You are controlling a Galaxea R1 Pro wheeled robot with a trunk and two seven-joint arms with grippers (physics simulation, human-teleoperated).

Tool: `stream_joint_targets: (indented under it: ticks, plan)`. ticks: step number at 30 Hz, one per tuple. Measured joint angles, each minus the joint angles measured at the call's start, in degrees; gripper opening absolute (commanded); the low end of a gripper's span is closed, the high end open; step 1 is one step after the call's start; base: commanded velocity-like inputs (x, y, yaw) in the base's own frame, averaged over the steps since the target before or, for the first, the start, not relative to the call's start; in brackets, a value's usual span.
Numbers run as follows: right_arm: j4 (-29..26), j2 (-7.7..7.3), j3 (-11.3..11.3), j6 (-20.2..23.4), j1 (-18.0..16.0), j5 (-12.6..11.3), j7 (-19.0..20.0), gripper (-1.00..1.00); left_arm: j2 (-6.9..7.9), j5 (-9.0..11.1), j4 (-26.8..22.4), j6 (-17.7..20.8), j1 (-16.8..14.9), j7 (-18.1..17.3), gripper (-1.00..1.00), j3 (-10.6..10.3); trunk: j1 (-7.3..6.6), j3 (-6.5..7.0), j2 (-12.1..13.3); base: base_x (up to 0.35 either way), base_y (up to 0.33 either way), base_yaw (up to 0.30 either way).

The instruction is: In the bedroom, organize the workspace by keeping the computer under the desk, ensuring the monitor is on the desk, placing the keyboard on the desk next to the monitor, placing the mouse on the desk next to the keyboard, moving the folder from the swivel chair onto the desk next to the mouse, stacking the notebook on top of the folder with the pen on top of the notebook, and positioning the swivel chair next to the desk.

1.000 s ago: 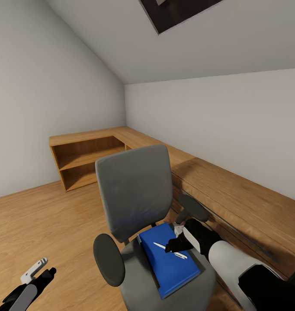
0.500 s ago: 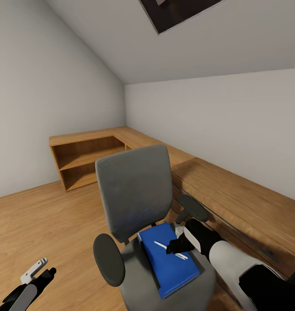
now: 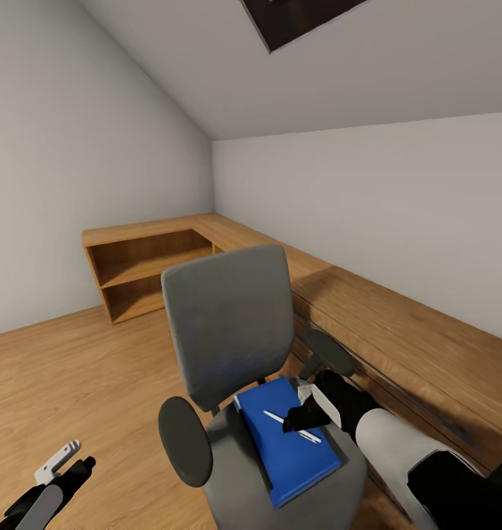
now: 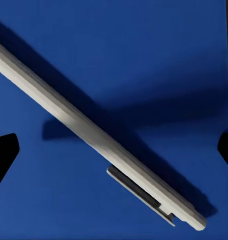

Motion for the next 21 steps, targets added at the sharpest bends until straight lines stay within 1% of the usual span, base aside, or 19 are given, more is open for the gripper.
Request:
stream_joint_targets:
  ticks: [9, 10, 11, 17, 21]
  plan:
    - [0.0, 0.01, 0.1, -0.1, 0.0, 0.0, 0.0, 1.0, 0.0, 0.0, 0.0, 0.0, 0.0, 0.0, 1.0, 0.0, -0.01, -0.06, 0.0, 0.0, 0.0, 0.0]
    - [0.1, 0.01, 0.1, -0.1, 0.0, 0.0, 0.0, -1.0, 0.0, 0.0, 0.0, 0.0, 0.0, 0.0, 1.0, 0.0, -0.01, -0.06, 0.0, 0.0, 0.0, 0.0]
    - [0.1, -0.02, 0.1, -0.2, 0.0, 0.6, 0.0, -1.0, 0.0, 0.0, 0.0, 0.0, 0.0, 0.0, 1.0, 0.0, 0.0, -0.06, 0.0, 0.0, 0.0, 0.0]
    - [1.7, -0.01, 0.1, -0.2, -0.7, 0.6, 0.0, -1.0, 0.06, 0.0, 0.0, 0.0, 0.0, 0.0, 1.0, 0.0, 0.0, -0.07, 0.0, 0.0, 0.0, 0.0]
    - [1.7, -0.01, 0.1, -0.2, -0.7, 0.6, 0.0, -1.0, 0.08, 0.0, 0.0, 0.0, 0.0, 0.0, 1.0, 0.0, 0.0, -0.06, 0.0, 0.0, 0.0, 0.0]
